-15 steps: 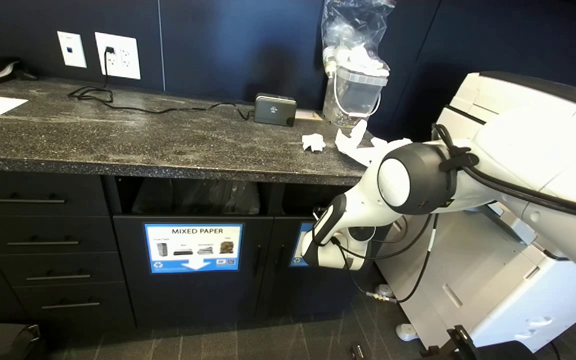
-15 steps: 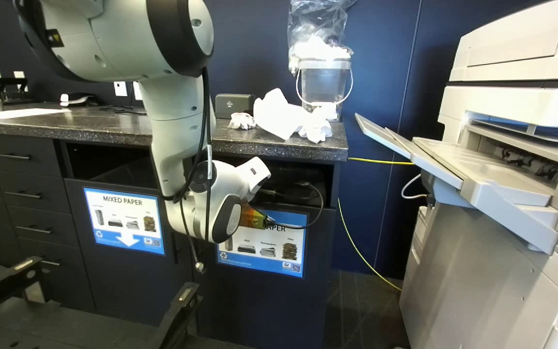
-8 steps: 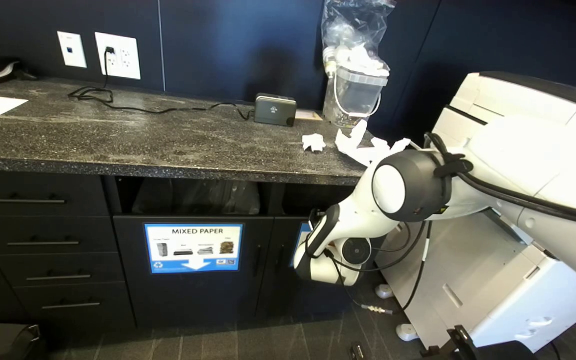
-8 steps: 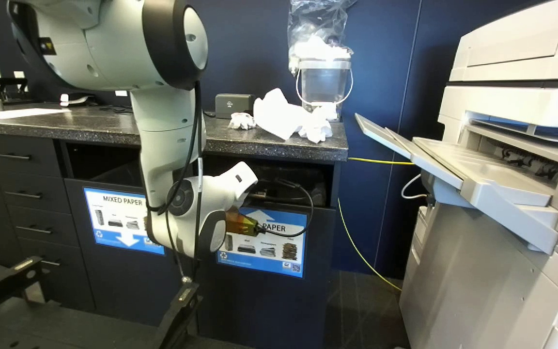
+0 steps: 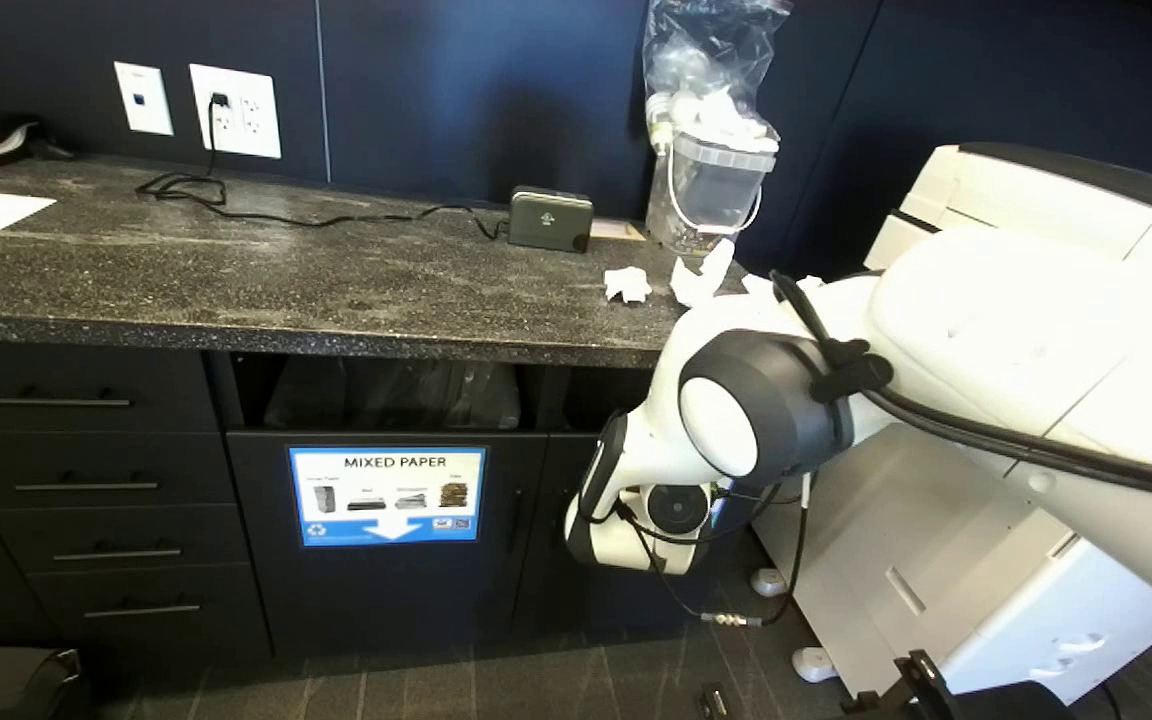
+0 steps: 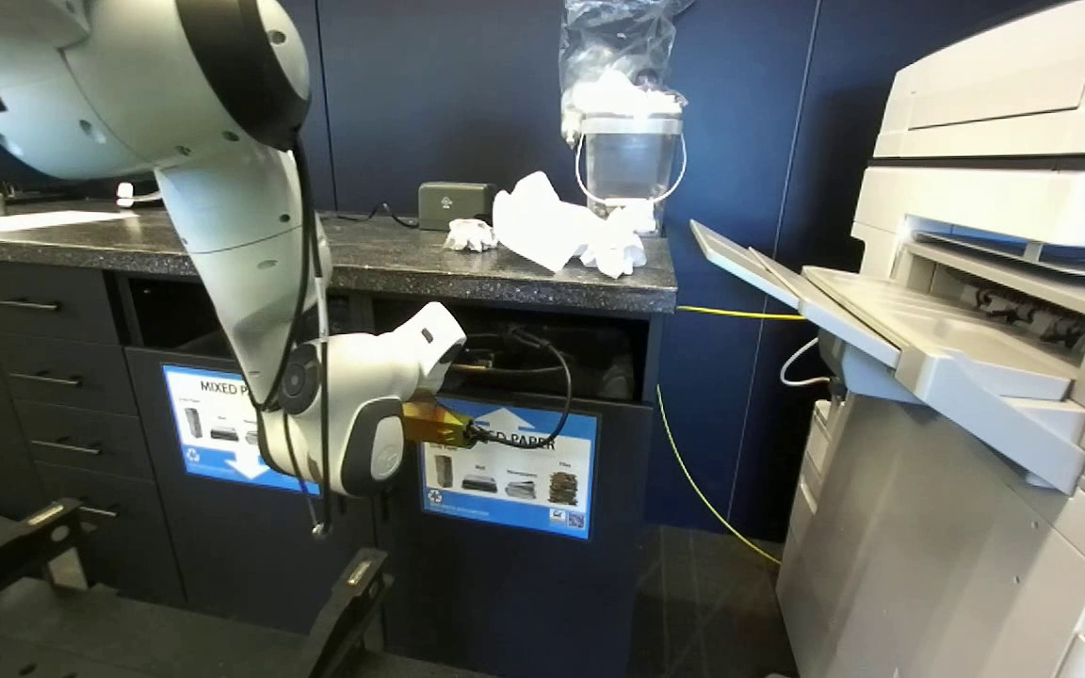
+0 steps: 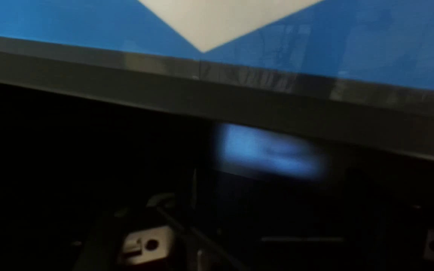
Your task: Throw some of the papers on the countertop into the trash can on the right
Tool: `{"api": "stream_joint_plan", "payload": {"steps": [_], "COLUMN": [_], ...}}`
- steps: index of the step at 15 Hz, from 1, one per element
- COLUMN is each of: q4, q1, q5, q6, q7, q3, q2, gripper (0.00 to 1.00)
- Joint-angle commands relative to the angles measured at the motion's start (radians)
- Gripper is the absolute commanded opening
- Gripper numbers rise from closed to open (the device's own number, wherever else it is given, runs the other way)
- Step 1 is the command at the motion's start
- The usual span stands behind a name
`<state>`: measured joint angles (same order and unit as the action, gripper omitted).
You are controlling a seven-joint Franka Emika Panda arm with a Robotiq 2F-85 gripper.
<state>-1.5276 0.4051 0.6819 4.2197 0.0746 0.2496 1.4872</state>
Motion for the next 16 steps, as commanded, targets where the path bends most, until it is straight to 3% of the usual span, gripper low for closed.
{"api": "stream_joint_plan", "payload": {"steps": [1,2,3,8,16], "q4": [-0.153,-0.149,-0.23,-0.477,-0.864], "q1": [0.063,0.171,0.203,0.261,0.249], "q5": [0.044,0.114,0.11,0.055,-0.102], "q6": [0.082,0.001,0.002,0.014,-0.028], "q7": [-0.059,-0.141,-0.187,-0.267,-0.257], "q3": [0.01,0.123,0.134,0.118,0.066], "q2": [-0.059,-0.029,-0.067,-0.212,-0.596], "gripper": [1.0,1.0,1.0,1.0,1.0]}}
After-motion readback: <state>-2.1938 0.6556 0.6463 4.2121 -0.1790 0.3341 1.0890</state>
